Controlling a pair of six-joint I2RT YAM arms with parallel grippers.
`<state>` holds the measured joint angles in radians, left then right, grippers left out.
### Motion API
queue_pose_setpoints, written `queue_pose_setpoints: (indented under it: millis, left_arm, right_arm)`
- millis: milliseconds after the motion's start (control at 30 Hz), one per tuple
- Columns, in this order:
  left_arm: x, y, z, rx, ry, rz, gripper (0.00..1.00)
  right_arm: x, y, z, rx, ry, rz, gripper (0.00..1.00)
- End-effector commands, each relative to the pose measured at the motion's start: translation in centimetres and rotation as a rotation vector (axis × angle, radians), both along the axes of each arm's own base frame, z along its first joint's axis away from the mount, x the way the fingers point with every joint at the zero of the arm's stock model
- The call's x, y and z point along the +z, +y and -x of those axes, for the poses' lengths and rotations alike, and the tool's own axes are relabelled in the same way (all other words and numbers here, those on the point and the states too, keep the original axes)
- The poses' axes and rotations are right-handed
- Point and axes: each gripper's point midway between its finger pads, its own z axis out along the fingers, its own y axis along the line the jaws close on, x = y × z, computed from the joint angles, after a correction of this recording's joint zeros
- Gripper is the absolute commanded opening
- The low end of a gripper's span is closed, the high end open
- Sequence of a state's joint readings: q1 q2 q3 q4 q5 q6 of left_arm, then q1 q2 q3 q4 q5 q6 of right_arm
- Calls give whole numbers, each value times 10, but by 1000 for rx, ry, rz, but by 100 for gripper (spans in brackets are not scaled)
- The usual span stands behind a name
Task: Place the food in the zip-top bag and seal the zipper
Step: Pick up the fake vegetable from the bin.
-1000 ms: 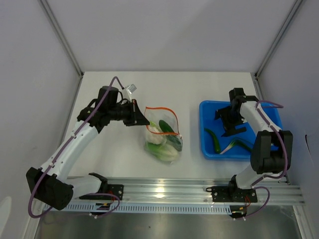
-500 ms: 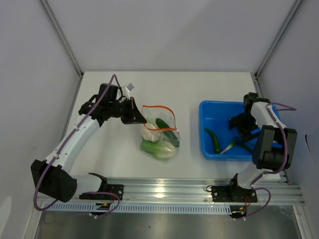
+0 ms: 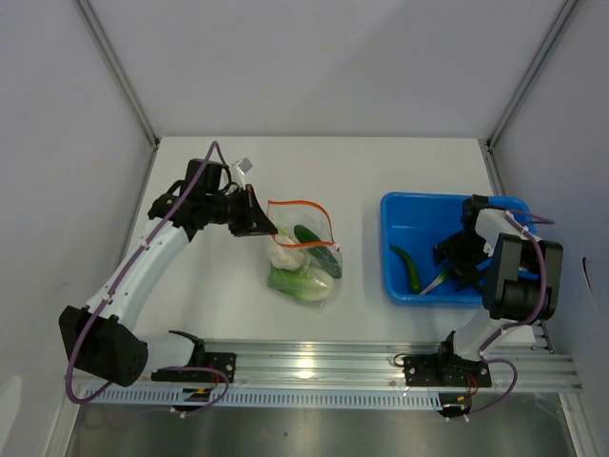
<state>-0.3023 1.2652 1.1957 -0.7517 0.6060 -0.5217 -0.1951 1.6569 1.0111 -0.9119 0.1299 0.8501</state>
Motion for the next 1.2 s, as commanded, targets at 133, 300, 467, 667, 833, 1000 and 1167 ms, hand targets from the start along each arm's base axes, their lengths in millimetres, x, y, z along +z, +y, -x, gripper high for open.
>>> queue_pose_setpoints:
  millis: [133, 300, 467, 667, 833, 1000, 1167]
  left_arm:
    - [23, 1, 1, -17, -69, 25, 1]
    - [24, -1, 2, -29, -72, 41, 1]
    - [24, -1, 5, -26, -71, 51, 1]
    - [25, -4, 10, -33, -63, 62, 1]
    - [26, -13, 16, -66, -59, 74, 0]
    - [29, -13, 19, -62, -69, 77, 1]
    - [28, -16, 24, -64, -62, 89, 1]
  right_arm:
    - [-23, -2, -29, 89, -66, 18, 78]
    - [-21, -8, -51, 143, -96, 55, 38]
    - [-5, -12, -69, 200, -136, 98, 4]
    - [28, -3, -90, 270, -193, 131, 0]
    - [66, 9, -99, 319, -264, 143, 0]
    - [107, 18, -94, 368, -346, 158, 0]
    - [154, 15, -99, 410, -451, 226, 0]
